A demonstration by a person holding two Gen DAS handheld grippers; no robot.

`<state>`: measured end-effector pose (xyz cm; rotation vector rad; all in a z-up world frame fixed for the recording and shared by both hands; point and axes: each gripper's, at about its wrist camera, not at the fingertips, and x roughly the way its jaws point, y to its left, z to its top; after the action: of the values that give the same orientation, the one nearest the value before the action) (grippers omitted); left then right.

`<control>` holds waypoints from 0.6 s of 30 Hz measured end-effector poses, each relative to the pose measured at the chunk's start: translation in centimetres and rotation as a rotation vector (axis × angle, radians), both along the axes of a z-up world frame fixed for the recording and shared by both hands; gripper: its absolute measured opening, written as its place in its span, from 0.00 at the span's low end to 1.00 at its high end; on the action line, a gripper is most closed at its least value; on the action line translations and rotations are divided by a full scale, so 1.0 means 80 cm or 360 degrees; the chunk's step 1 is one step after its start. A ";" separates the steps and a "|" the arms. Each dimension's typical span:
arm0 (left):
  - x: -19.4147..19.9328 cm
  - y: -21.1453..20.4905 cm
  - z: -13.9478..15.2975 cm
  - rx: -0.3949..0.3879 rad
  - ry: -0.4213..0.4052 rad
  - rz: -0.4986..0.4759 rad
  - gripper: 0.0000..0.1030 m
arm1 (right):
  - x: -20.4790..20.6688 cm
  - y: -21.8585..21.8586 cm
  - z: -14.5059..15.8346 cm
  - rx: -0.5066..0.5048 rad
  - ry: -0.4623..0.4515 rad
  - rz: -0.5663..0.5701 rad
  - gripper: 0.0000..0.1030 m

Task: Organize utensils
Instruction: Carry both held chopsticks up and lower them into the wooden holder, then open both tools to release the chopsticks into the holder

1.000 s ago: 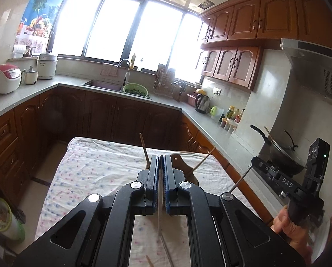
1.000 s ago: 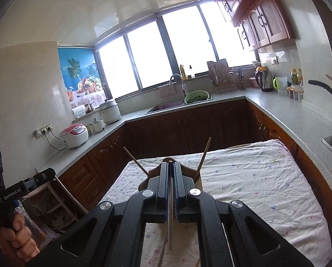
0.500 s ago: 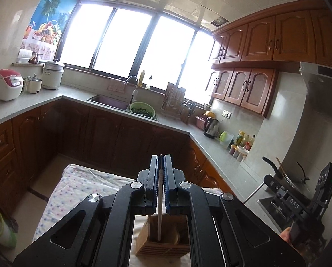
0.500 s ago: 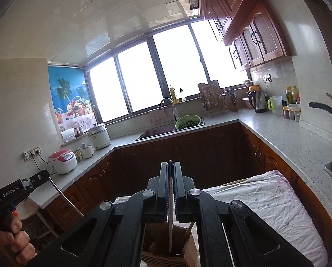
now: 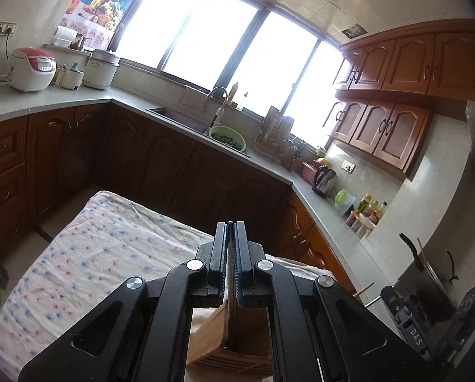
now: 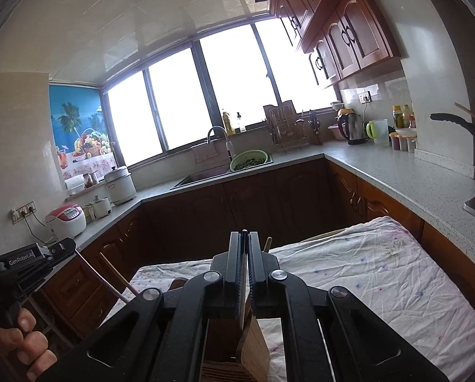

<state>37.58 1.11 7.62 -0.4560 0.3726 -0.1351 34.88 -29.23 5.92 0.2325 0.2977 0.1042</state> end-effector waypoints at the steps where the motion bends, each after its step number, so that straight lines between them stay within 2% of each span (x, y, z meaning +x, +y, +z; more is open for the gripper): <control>1: 0.002 -0.001 -0.005 0.0000 0.0006 0.0000 0.03 | 0.000 -0.002 -0.005 0.0014 0.0003 -0.0005 0.04; 8: 0.019 -0.016 -0.025 0.0030 0.0091 -0.0072 0.03 | 0.017 -0.006 -0.025 0.0095 0.0112 0.0016 0.04; 12: 0.027 -0.025 -0.031 0.0061 0.0140 -0.0119 0.04 | 0.020 -0.008 -0.022 0.0095 0.0132 0.0030 0.04; 18: 0.027 -0.027 -0.029 0.0078 0.0147 -0.0124 0.04 | 0.021 -0.008 -0.022 0.0094 0.0154 0.0045 0.04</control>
<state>39.77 -1.02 5.30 -0.4005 0.4838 -0.1808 36.56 -29.84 4.15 0.2926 0.3948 0.1298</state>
